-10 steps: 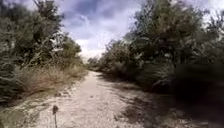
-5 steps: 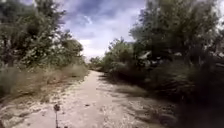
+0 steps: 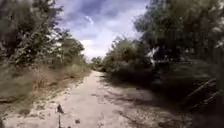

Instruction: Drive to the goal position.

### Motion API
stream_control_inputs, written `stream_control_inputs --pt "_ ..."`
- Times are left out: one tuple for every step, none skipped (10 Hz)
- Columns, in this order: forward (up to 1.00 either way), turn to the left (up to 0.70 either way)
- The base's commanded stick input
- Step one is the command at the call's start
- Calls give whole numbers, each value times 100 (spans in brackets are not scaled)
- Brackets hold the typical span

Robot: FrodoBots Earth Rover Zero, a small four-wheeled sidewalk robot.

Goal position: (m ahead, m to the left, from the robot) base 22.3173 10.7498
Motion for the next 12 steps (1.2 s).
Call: stream_control_inputs --pt "100 0" --pt "100 0" --pt "100 0" --pt "100 0" --pt "100 0" --pt "100 0" --pt "100 0" --pt "100 22" --pt "100 40" --pt "100 31" --pt "100 12" --pt "100 0"
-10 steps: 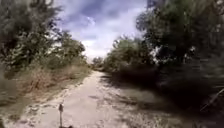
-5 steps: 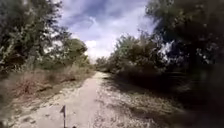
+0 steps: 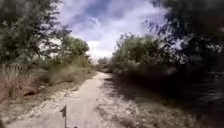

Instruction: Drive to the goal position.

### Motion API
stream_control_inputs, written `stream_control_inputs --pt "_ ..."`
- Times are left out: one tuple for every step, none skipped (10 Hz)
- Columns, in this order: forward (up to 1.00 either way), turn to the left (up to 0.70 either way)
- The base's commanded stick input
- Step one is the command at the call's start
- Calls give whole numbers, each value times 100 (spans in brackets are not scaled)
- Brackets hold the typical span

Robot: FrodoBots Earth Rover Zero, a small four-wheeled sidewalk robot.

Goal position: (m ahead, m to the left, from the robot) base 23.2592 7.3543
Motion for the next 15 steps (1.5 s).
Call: stream_control_inputs --pt "100 0" --pt "100 0" --pt "100 0" --pt "100 0" --pt "100 0" --pt "100 0" --pt "100 0" --pt "100 0" --pt "100 0" --pt "100 0" --pt "100 0" --pt "100 0" --pt "100 0" --pt "100 0" --pt "100 0"
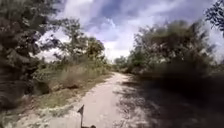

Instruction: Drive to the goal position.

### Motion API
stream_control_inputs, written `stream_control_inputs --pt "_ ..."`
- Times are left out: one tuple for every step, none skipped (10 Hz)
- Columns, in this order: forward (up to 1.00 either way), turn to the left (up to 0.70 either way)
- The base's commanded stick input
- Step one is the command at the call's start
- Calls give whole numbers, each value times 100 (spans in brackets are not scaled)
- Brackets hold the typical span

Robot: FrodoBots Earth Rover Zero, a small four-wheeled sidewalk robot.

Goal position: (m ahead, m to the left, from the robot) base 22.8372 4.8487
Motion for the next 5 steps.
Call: stream_control_inputs --pt "100 0" --pt "100 0" --pt "100 0" --pt "100 0" --pt "100 0"
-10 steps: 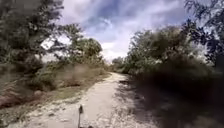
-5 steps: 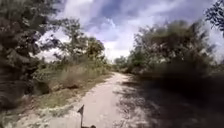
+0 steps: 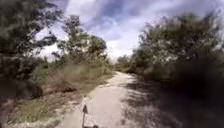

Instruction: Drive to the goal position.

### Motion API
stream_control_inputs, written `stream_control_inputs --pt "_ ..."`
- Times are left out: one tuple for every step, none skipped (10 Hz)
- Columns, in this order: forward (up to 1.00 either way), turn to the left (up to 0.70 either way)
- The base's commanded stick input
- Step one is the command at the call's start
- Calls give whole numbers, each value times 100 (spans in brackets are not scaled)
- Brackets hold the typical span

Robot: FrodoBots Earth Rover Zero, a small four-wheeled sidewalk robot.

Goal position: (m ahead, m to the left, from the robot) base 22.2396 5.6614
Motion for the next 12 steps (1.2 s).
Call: stream_control_inputs --pt "100 0" --pt "100 0" --pt "100 0" --pt "100 0" --pt "100 0" --pt "100 0" --pt "100 0" --pt "100 0" --pt "99 -15" --pt "99 -27" --pt "99 -39" --pt "99 0"
